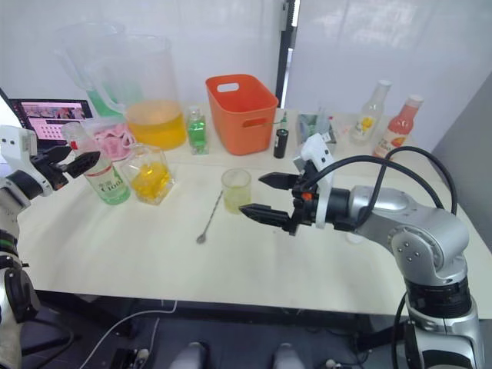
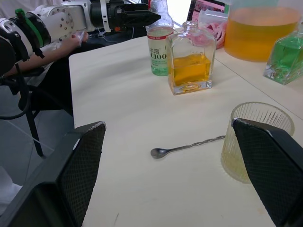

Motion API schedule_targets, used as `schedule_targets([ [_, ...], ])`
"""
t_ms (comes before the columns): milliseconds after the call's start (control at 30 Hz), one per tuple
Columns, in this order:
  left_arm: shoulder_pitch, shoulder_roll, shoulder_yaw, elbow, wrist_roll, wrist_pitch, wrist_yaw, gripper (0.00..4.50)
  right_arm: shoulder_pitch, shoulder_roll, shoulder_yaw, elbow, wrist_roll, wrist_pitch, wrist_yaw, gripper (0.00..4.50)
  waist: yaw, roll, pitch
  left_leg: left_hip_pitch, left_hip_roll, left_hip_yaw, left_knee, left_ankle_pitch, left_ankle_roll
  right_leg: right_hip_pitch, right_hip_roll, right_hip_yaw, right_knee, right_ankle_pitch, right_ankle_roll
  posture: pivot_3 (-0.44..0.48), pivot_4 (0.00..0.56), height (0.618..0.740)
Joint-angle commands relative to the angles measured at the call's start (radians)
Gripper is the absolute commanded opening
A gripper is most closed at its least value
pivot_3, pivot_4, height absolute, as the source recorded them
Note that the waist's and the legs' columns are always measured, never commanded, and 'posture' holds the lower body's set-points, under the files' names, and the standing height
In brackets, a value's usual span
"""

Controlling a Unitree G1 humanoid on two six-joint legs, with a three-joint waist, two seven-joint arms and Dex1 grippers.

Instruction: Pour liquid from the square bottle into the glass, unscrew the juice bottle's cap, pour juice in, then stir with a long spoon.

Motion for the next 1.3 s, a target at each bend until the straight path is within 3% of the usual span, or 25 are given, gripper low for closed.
schedule_targets([
  [33, 0.050, 0.038, 0.034, -0.125, -0.044, 0.036, -0.010, 4.47, -0.023, 0.000, -0.012, -0.005, 0.000, -0.027, 0.019, 4.50, 0.000, 0.000, 0.000, 0.000, 0.000, 0.000, 0.000, 0.000, 0.000, 0.000, 0.000, 0.000, 0.000, 0.000, 0.000, 0.000, 0.150, 0.717],
  [233, 0.215, 0.070, 0.110, -0.326, -0.130, 0.139, -0.025, 4.47, -0.036, 0.001, 0.002, 0.019, -0.014, -0.036, 0.053, 4.50, -0.004, 0.000, 0.000, 0.000, 0.001, 0.000, 0.000, 0.000, 0.000, 0.000, 0.000, 0.000, 0.000, -0.001, -0.001, 0.000, 0.150, 0.717],
  [467, 0.534, 0.088, 0.267, -0.741, -0.361, 0.451, -0.094, 4.47, -0.021, -0.038, 0.022, 0.049, -0.059, -0.075, 0.155, 4.50, -0.022, 0.000, 0.000, 0.000, 0.002, 0.000, 0.000, 0.000, 0.000, 0.000, 0.000, -0.001, 0.000, -0.001, -0.009, 0.000, 0.150, 0.717],
  [633, 0.763, 0.059, 0.278, -1.103, -0.490, 0.630, -0.080, 4.47, -0.011, -0.046, 0.054, 0.060, -0.096, -0.118, 0.225, 4.50, -0.025, 0.001, 0.000, 0.001, 0.004, 0.001, -0.001, 0.000, -0.001, 0.000, 0.000, -0.002, -0.001, -0.002, -0.009, 0.000, 0.150, 0.717],
  [833, 0.790, 0.039, 0.229, -1.315, -0.549, 0.684, -0.008, 4.47, 0.049, -0.050, 0.045, 0.040, -0.151, -0.168, 0.221, 4.50, -0.023, 0.001, 0.000, 0.001, 0.005, 0.002, 0.000, -0.001, -0.002, 0.001, 0.000, -0.004, -0.002, -0.003, -0.009, 0.000, 0.150, 0.717],
  [967, 0.777, 0.035, 0.159, -1.357, -0.540, 0.673, 0.014, 4.47, 0.112, -0.059, 0.029, -0.006, -0.194, -0.203, 0.190, 4.50, -0.023, 0.001, 0.000, 0.001, 0.005, 0.002, 0.000, 0.000, -0.001, 0.001, 0.000, -0.004, -0.002, -0.003, -0.008, 0.000, 0.150, 0.717],
  [1067, 0.722, 0.024, 0.031, -1.352, -0.479, 0.664, 0.066, 4.47, 0.200, -0.081, -0.026, -0.062, -0.213, -0.210, 0.149, 4.50, -0.021, 0.001, 0.000, 0.001, 0.005, 0.002, 0.000, 0.000, -0.001, 0.001, 0.000, -0.004, -0.002, -0.003, -0.008, 0.000, 0.150, 0.717],
  [1167, 0.681, 0.006, -0.022, -1.348, -0.478, 0.682, 0.099, 4.47, 0.261, -0.095, -0.077, -0.107, -0.199, -0.205, 0.124, 4.50, -0.018, 0.001, 0.000, 0.001, 0.005, 0.003, 0.001, 0.000, -0.001, 0.002, 0.000, -0.004, -0.003, -0.003, -0.008, 0.000, 0.150, 0.717],
  [1300, 0.597, -0.066, -0.121, -1.324, -0.449, 0.681, 0.156, 4.47, 0.424, -0.128, -0.237, -0.213, -0.140, -0.173, 0.093, 4.50, -0.006, 0.001, 0.000, 0.001, 0.005, 0.003, 0.000, 0.000, -0.001, 0.002, 0.000, -0.004, -0.003, -0.003, -0.008, 0.000, 0.150, 0.717],
])
